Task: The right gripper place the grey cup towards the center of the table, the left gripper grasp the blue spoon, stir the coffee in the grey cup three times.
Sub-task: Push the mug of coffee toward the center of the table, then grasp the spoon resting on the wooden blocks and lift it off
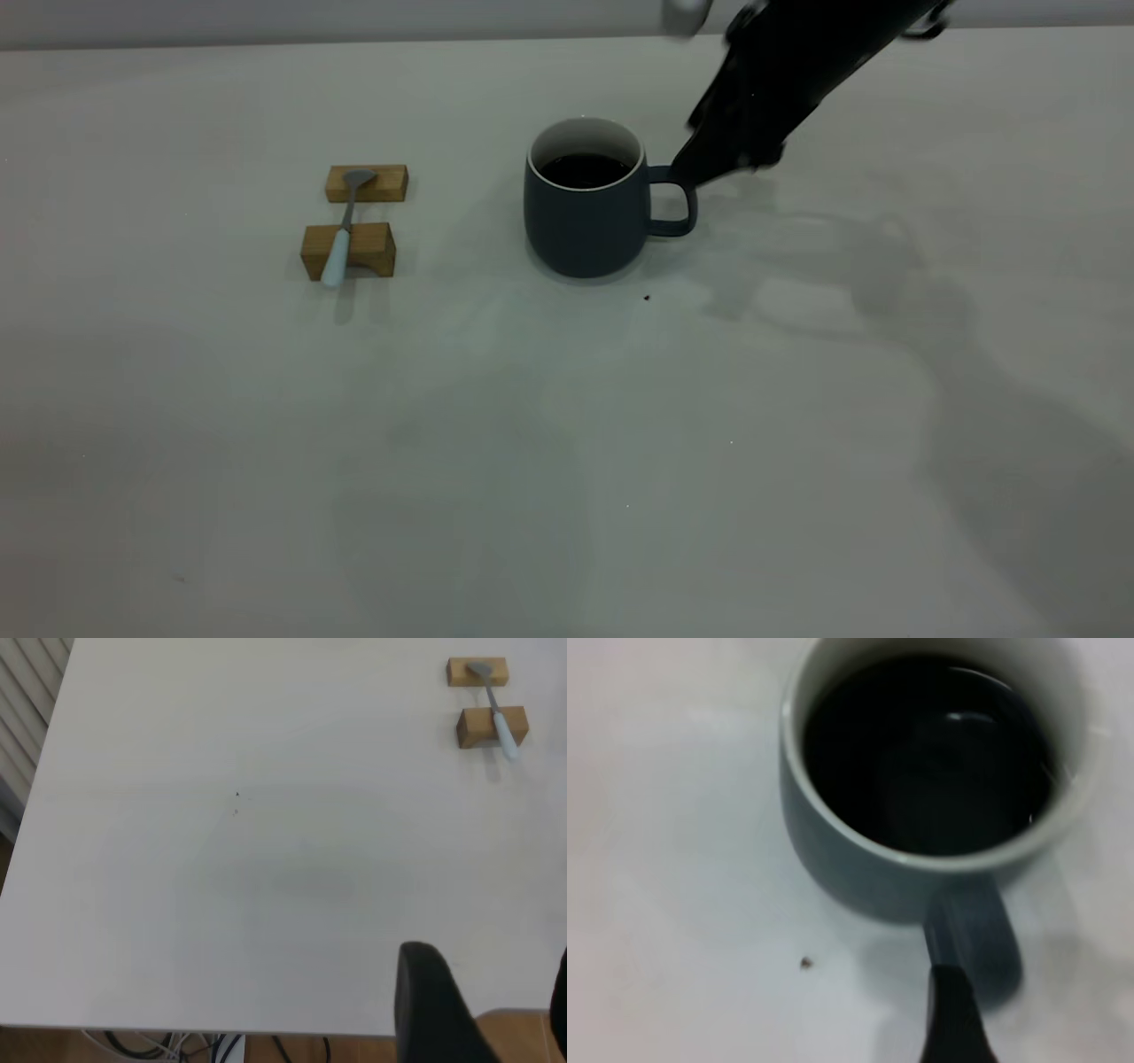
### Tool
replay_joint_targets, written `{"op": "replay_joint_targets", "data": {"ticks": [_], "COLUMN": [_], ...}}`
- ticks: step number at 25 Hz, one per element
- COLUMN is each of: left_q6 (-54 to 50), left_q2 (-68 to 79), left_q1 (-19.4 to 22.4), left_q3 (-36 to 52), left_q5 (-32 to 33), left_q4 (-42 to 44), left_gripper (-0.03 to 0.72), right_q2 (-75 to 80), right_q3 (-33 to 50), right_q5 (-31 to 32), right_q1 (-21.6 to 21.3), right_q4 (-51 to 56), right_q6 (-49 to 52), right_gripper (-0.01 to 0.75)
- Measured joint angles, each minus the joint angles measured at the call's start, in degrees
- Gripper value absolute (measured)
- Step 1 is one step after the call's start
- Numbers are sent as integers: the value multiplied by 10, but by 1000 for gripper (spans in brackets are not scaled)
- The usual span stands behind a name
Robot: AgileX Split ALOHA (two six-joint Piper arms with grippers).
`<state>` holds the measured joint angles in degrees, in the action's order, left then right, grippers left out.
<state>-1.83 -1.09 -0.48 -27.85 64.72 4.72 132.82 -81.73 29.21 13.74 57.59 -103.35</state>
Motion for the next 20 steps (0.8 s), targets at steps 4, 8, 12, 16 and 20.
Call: {"op": "replay_joint_targets", "data": {"ticks": [4,8,12,16,20], "left_q6": [0,0,0,0,0], "left_q2": [0,0,0,0,0], "left_q1": [0,0,0,0,0], "left_q3": [0,0,0,0,0], "left_q5": [0,0,0,0,0], "left_q4": [0,0,0,0,0], "left_gripper": [403,403,403,403,403], "right_q2": [-85,-207,-345,-487,-645], "right_q3": [59,132,220,315,402], "right_q5": [54,142,213,251,276], "right_q1": [-18,-48,-82,-103,-108], "right_q4": [-17,-71,-211,-358,-466], "right_q6": [188,462,679,819,911], "right_gripper": [535,535,535,535,535]}}
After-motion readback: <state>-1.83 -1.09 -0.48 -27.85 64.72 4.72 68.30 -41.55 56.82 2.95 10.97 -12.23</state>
